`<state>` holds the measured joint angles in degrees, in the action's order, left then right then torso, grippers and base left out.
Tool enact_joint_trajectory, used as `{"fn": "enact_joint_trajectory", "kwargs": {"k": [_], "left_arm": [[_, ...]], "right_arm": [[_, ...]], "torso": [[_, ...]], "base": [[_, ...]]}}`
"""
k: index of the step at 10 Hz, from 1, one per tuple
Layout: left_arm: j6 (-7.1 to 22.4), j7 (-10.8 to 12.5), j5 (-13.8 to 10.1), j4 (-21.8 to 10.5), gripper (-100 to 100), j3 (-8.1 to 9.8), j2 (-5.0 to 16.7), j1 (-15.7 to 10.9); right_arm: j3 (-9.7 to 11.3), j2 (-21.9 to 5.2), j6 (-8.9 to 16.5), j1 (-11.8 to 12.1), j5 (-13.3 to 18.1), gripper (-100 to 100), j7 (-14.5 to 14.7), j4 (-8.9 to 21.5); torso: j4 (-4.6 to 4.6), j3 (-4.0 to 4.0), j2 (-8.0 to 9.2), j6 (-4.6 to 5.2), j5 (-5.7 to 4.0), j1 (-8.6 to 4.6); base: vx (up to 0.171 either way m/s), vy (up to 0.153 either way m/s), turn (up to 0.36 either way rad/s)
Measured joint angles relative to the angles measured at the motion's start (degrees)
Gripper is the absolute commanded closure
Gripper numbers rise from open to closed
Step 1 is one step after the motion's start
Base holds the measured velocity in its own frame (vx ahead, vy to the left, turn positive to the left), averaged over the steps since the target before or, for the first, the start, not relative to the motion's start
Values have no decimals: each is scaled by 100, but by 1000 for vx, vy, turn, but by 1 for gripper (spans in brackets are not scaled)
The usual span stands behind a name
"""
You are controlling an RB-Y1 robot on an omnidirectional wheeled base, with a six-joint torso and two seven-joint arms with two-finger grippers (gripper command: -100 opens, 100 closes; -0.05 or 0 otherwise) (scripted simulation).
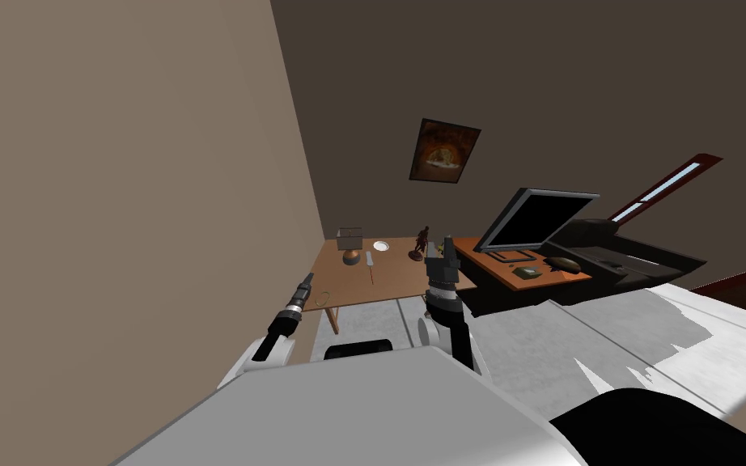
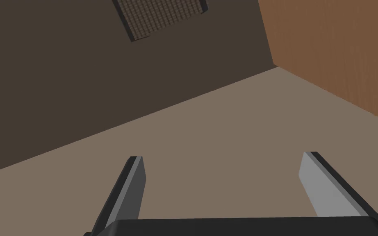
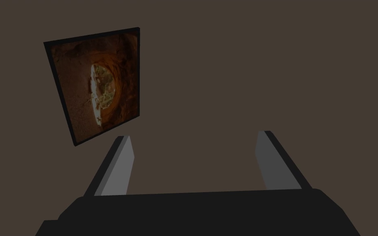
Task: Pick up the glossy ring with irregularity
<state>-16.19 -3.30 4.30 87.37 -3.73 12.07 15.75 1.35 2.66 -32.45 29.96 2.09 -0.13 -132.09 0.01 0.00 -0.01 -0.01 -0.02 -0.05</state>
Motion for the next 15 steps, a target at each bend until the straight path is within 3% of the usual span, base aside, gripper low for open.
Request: {"fn": "enact_joint_trajectory", "kwargs": {"k": [4,7,9,15], "left_arm": [[131,35,4,-826,-100,42,29,-326],[362,74,10,-1245,-100,42,35,-465],[420,71,21,-1452,-100,47,1,-506],[530,71,59,-2562,-100,100,-214,-942]], "right_arm": [[0,0,0,0,0,0,0,0],[0,0,0,0,0,0,0,0],[0,0,0,0,0,0,0,0],[0,0,0,0,0,0,0,0]], "torso": [[-1,-1,-2,0,1,3],[0,0,-1,0,2,13],[0,0,0,0,1,8],[0,-1,-3,0,2,13]], "base": [[1,-9,8],[0,11,8],[2,4,16],[3,9,19]]}}
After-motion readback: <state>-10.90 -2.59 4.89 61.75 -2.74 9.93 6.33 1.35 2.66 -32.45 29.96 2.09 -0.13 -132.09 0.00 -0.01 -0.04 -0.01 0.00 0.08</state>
